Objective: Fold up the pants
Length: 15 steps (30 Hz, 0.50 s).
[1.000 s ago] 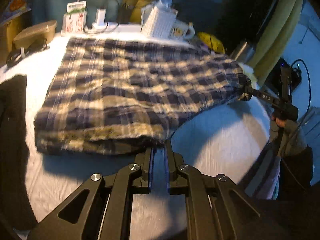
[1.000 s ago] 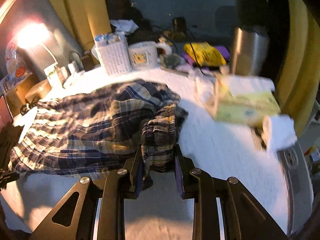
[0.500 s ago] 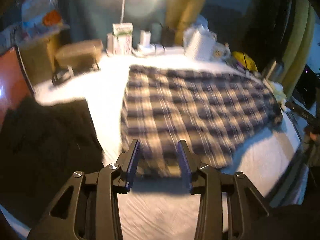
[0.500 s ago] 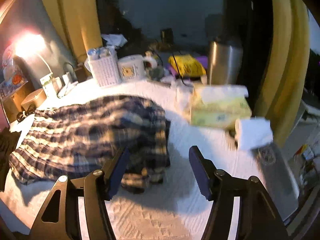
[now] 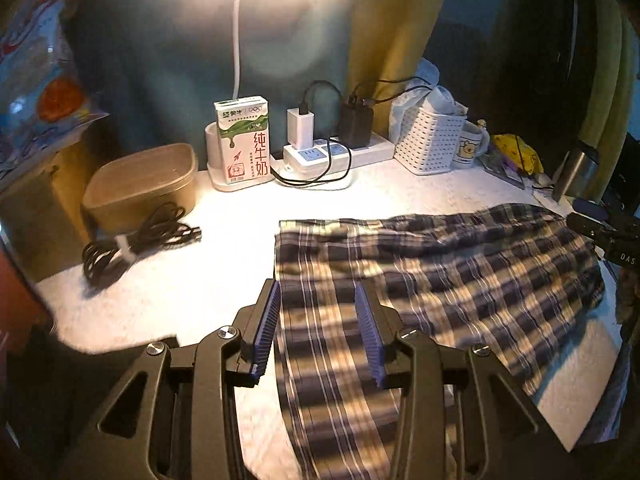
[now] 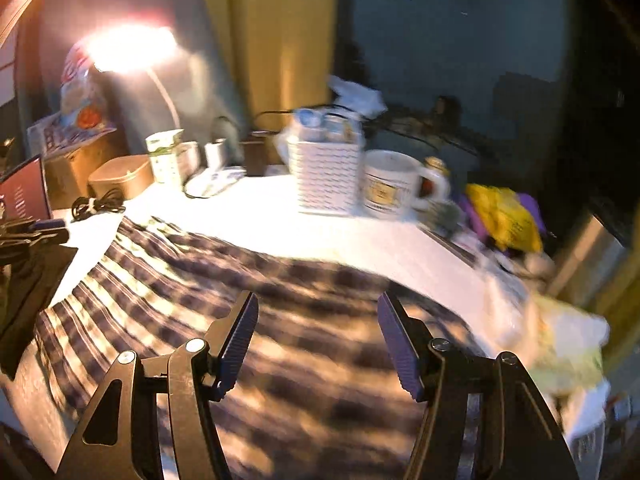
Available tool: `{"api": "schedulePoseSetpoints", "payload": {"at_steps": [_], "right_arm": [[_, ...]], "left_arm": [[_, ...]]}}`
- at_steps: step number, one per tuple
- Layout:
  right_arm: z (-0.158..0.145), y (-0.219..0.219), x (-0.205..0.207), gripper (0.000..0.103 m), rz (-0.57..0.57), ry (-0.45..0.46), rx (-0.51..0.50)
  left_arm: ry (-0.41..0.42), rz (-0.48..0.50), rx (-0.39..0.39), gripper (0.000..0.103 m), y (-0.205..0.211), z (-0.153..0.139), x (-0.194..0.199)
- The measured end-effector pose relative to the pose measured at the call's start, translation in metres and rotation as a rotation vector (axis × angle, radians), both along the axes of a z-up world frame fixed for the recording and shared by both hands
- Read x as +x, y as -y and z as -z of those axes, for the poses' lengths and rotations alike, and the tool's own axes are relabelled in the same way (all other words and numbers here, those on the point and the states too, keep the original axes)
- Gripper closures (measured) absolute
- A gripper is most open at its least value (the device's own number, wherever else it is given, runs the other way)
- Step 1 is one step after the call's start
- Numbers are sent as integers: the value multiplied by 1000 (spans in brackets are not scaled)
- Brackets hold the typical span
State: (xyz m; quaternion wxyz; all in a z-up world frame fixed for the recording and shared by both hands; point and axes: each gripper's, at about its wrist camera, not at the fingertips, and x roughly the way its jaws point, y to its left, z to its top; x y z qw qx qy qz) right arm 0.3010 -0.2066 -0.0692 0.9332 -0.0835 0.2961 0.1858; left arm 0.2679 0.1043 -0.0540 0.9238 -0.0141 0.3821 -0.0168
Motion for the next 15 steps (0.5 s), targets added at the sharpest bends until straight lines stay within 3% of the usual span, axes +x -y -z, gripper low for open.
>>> {"api": "schedulePoseSetpoints", "payload": {"at_steps": [12, 15], "right_arm": [[24, -104, 65, 39, -196, -62, -86], [38, -125, 77, 39, -243, -89, -109]], "left_arm": [[-38, -7, -34, 65, -31, 28, 68], [-47, -8, -55, 53, -37, 36, 76]]}}
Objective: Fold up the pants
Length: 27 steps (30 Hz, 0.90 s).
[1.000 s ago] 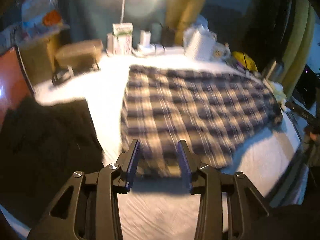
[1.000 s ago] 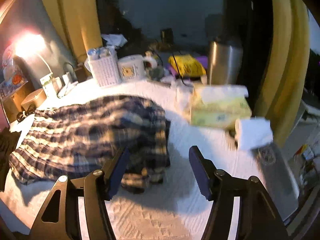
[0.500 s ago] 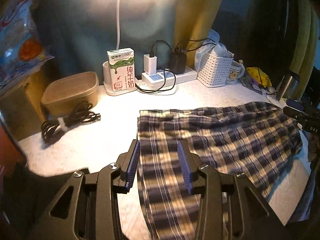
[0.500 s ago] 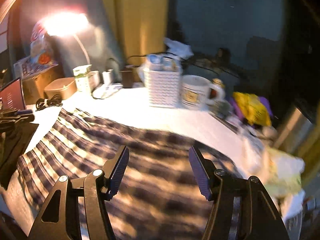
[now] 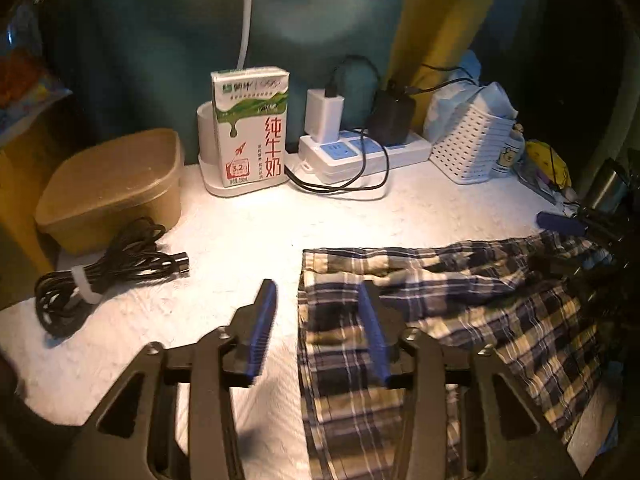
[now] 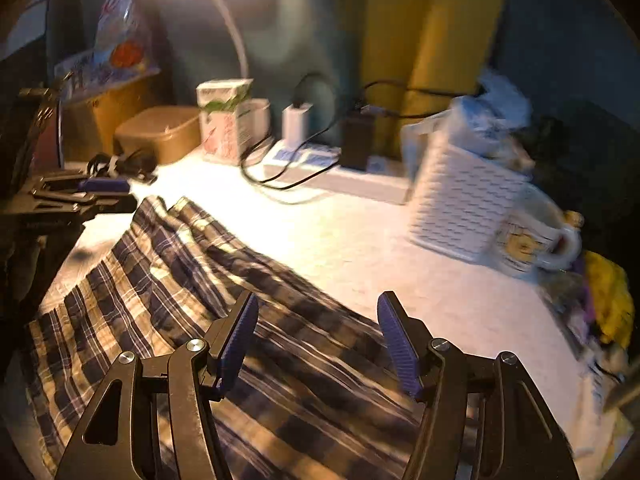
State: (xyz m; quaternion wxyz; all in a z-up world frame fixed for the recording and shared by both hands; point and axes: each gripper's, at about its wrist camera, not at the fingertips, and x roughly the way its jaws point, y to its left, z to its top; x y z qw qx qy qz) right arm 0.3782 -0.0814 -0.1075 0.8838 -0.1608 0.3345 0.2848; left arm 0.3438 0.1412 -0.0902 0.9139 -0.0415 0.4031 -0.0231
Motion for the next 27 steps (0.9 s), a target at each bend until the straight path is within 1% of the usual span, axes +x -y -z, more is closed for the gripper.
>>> {"api": "schedulePoseSetpoints", "payload": {"at_steps": [1, 4, 5, 6, 7, 8, 9, 11, 12, 13, 14, 16, 19, 21, 24, 27], "right_arm": [[5, -7, 4, 39, -15, -9, -11], [18, -20, 14, 39, -39, -32, -35], [22, -24, 17, 42, -41, -39, -42], [26, -28, 19, 46, -48, -47, -49], [30, -32, 20, 48, -61, -55, -58], [33, -35, 21, 52, -70, -59, -67], [38, -38, 21, 60, -81, -67, -84], [44, -42, 24, 72, -94, -77, -103], [46, -44, 25, 81, -100, -78, -102], [46, -44, 24, 90, -111, -78, -93], [45, -45, 24, 100, -113, -75, -96], [41, -45, 25, 102, -101, -50, -98], [29, -42, 28, 103, -86, -22, -67], [22, -40, 30, 103, -77, -6, -52], [18, -39, 40, 103, -55, 5, -40], [20, -35, 51, 103, -30, -16, -16]], "left_arm": [[0, -1, -8, 50, -2, 2, 2], [-4, 4, -32, 50, -6, 8, 6], [-5, 8, -37, 50, -6, 10, 7], [-6, 13, -40, 50, -6, 11, 7], [-8, 22, -40, 50, -5, 14, 7], [-9, 29, -39, 50, -4, 15, 7], [-8, 39, -36, 50, -2, 17, 7], [-10, 68, -16, 52, 3, 20, 7], [0, 84, -4, 60, 7, 20, 7], [-3, 101, 10, 86, 10, 22, 8], [-12, 106, 24, 94, 12, 23, 8], [-5, 109, 38, 94, 13, 24, 9], [20, 103, 51, 94, 11, 19, 9], [42, 93, 59, 96, 9, 13, 10], [65, 79, 69, 97, 5, 7, 16], [74, 64, 85, 97, 3, 6, 25]]}}
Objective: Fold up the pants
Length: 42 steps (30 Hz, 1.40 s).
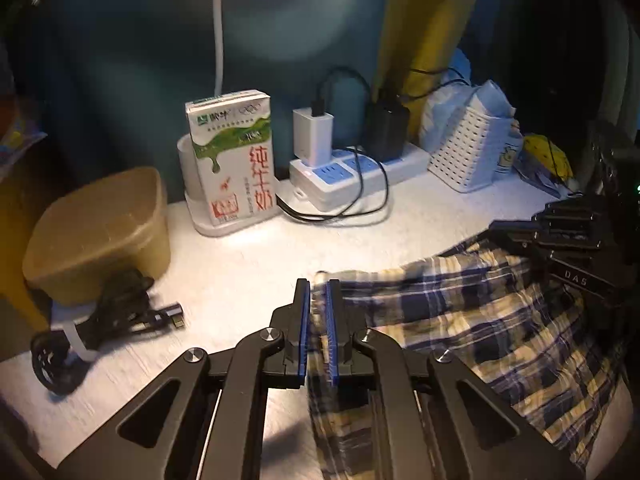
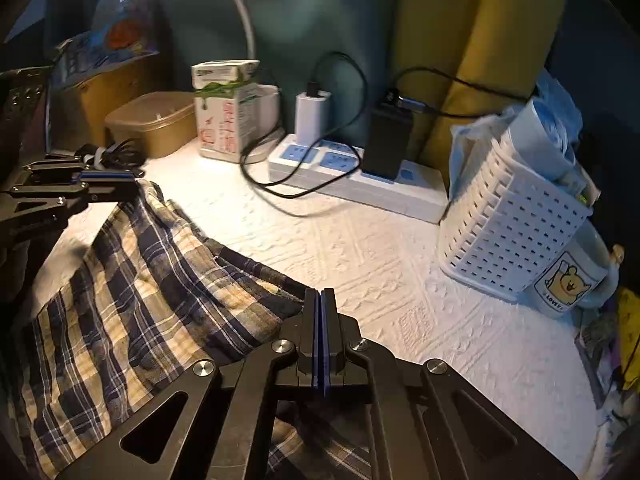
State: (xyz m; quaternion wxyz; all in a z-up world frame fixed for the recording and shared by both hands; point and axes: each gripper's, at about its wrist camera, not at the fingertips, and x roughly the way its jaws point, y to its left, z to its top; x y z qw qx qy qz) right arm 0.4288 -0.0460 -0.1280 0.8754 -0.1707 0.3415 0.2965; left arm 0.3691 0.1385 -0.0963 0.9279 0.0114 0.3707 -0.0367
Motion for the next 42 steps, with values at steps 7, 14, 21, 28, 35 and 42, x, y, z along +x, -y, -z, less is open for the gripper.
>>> {"api": "schedulePoseSetpoints", "payload": {"at_steps": [7, 14, 21, 28, 35, 42], "right_arm": [[24, -7, 9, 102, 10, -78, -38], [-2, 7, 2, 97, 42, -52, 40], [-3, 6, -17, 61, 39, -62, 54], [2, 7, -26, 31, 41, -63, 84], [29, -23, -32, 62, -25, -148, 50], [14, -14, -38, 62, 24, -126, 63]], "left_arm": [[-68, -74, 14, 97, -11, 7, 9], [-70, 10, 2, 73, 17, -10, -6], [-96, -11, -54, 61, 8, 5, 10], [-98, 21, -73, 103, 9, 11, 8], [-123, -49, 15, 103, 3, 25, 6], [-114, -78, 24, 101, 3, -1, -8]]}}
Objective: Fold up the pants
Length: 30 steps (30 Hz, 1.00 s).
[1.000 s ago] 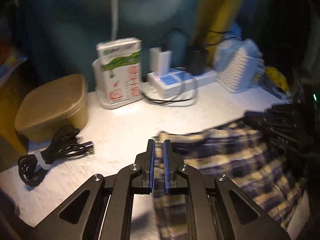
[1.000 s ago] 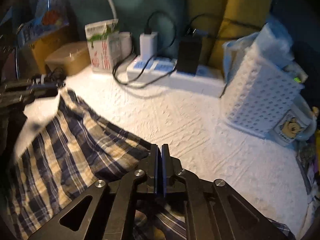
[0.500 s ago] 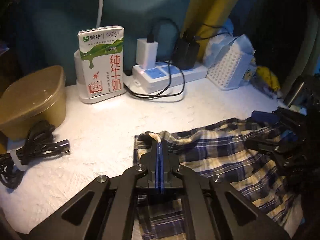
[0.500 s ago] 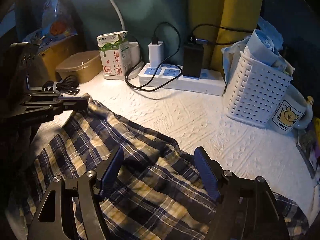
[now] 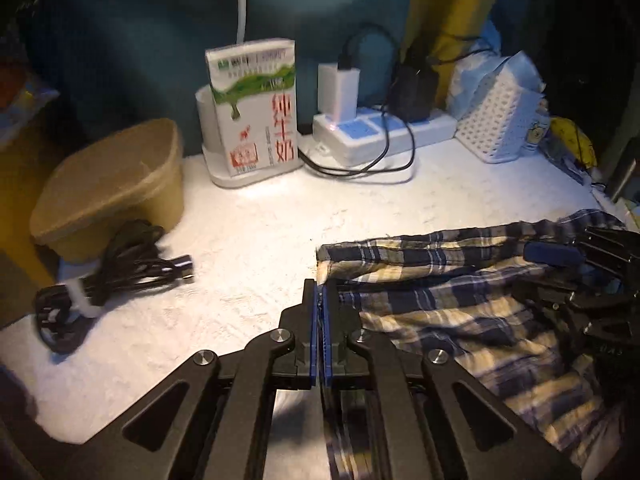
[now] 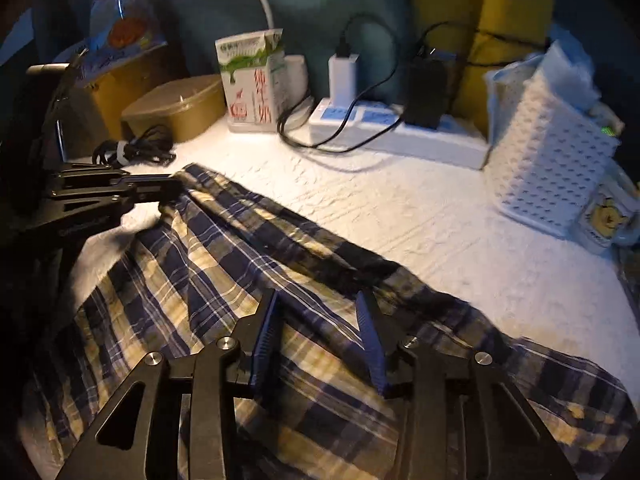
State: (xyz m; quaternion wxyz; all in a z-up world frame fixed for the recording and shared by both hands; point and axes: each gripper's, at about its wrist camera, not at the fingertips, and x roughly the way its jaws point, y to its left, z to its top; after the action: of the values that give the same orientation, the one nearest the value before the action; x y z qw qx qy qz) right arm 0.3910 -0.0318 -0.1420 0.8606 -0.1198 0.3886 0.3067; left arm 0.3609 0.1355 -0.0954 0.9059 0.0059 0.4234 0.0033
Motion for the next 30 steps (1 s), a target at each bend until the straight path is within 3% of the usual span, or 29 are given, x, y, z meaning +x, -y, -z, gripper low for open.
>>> {"api": "schedulePoseSetpoints", "payload": {"at_steps": [4, 9, 10, 11, 13, 21, 22, 23, 26, 30], "right_arm": [[-14, 8, -21, 61, -15, 27, 3], [-14, 3, -55, 62, -71, 22, 1], [-12, 2, -59, 62, -73, 18, 0], [-9, 2, -64, 62, -73, 14, -1], [-6, 3, -70, 61, -68, 6, 2], [-2, 15, -115, 61, -96, -5, 29], [-1, 15, -118, 61, -105, -7, 28], [1, 13, -125, 61, -120, -13, 27], [12, 2, -141, 62, -164, -32, 5], [19, -8, -154, 62, -182, -32, 3]], "left_arm": [[29, 41, -13, 101, 11, -20, -31], [-18, 68, -24, 97, 28, -6, -60], [-29, 61, -30, 83, 27, 0, -64], [-47, 43, -37, 62, 26, 6, -67], [-58, 22, -64, 57, 23, 12, -76], [-74, 42, -49, 58, 37, 27, -127], [-70, 44, -38, 64, 38, 30, -133], [-47, 39, -11, 78, 39, 31, -140], [-34, 22, 16, 96, 36, 32, -145], [-28, 11, 22, 99, 35, 33, -153]]}}
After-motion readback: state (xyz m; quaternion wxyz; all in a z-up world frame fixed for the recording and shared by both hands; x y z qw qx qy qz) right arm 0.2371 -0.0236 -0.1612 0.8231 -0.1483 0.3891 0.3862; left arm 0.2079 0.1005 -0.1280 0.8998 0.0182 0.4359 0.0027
